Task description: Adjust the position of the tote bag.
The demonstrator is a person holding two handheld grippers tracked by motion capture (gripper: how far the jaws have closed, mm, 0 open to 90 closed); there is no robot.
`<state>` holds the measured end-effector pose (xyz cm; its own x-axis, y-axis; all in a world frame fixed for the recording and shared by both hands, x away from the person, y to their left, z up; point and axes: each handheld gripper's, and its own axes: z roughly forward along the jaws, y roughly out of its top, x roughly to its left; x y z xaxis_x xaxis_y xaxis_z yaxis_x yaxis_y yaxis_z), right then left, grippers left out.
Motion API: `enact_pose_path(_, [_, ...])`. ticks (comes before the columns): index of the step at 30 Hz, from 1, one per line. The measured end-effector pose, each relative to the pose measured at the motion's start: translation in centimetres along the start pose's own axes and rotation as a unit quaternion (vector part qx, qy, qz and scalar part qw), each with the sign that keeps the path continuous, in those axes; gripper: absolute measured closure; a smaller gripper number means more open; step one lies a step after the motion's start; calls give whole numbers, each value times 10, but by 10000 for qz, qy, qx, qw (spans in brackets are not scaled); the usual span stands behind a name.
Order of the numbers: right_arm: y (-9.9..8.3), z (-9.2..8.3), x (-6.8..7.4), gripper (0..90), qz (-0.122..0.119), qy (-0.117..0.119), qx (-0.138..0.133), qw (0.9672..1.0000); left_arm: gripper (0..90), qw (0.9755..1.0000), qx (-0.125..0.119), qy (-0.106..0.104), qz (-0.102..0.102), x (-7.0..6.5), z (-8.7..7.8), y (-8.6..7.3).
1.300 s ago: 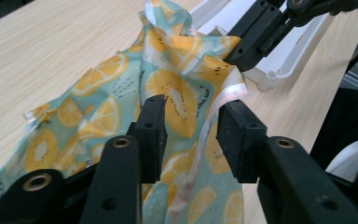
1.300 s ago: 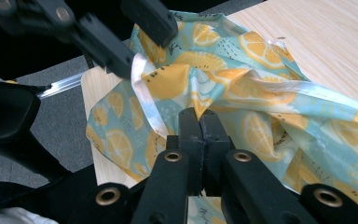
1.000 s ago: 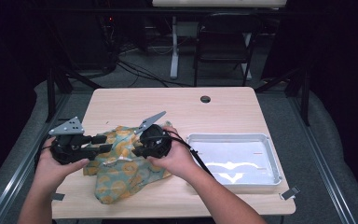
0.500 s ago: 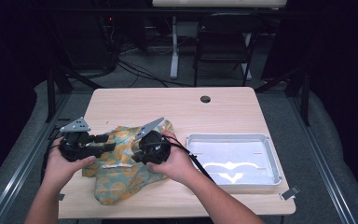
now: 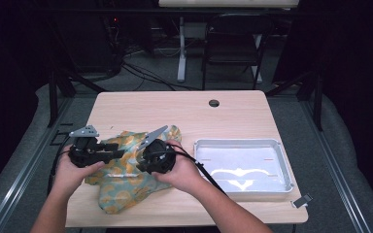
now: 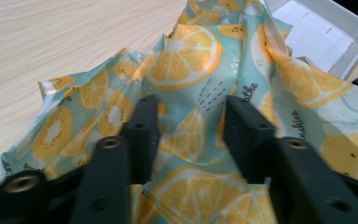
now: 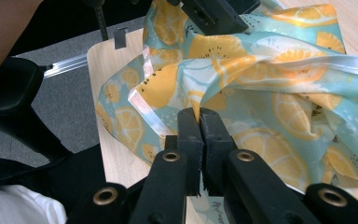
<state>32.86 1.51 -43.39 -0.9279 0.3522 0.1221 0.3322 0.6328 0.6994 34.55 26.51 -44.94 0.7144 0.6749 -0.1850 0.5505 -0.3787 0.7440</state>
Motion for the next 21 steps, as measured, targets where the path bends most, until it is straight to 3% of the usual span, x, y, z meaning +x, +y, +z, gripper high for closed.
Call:
enact_pose_path(8, [-3, 2, -2, 875, 51, 19, 6, 10000, 890, 9999, 58, 7, 149, -2, -2, 0])
enact_pose_path(14, [-5, 2, -4, 875, 54, 20, 26, 10000, 900, 9997, 80, 40, 235, -5, -5, 2])
enact_pose_path(21, [-9, 2, -3, 875, 78, 13, 15, 10000, 900, 9994, -66, 60, 336, -11, -16, 6])
